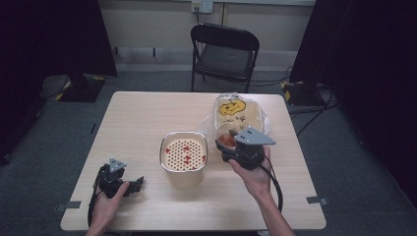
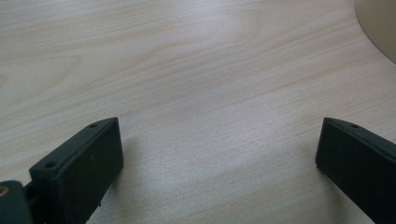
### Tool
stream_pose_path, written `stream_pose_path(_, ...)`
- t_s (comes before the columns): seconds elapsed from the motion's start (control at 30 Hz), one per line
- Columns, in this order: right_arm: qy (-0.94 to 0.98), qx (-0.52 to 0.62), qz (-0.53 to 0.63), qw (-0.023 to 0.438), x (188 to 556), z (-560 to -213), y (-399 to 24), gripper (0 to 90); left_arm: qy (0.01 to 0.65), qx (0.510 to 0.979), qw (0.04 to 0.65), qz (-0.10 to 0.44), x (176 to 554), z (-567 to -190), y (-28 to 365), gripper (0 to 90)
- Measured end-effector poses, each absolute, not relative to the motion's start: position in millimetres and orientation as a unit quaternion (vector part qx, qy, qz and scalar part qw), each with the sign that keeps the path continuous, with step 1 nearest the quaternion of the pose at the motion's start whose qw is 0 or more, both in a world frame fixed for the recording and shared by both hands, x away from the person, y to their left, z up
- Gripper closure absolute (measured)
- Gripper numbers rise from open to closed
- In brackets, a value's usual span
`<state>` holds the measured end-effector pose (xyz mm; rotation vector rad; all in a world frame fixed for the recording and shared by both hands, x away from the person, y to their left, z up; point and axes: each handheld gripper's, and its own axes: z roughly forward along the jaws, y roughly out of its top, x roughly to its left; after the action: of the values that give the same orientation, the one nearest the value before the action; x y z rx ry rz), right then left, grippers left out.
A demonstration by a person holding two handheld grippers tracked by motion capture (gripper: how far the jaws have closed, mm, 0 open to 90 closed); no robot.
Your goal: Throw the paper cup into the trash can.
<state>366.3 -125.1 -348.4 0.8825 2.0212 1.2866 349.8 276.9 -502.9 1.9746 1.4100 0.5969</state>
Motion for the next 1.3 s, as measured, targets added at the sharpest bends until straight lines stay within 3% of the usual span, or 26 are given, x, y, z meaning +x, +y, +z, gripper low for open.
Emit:
stream_pose_path(0.53,0.788,0.254,0.403,0.390,392,-327,-80,44.9,0.535,0.750,0.316,0.227,350,-503,277,0.3)
stream_pose_path(1.3,0.805,0.117,0.221,0.538,393,-336,-32,46.8,0.535,0.750,0.316,0.226,350,-503,277,0.3)
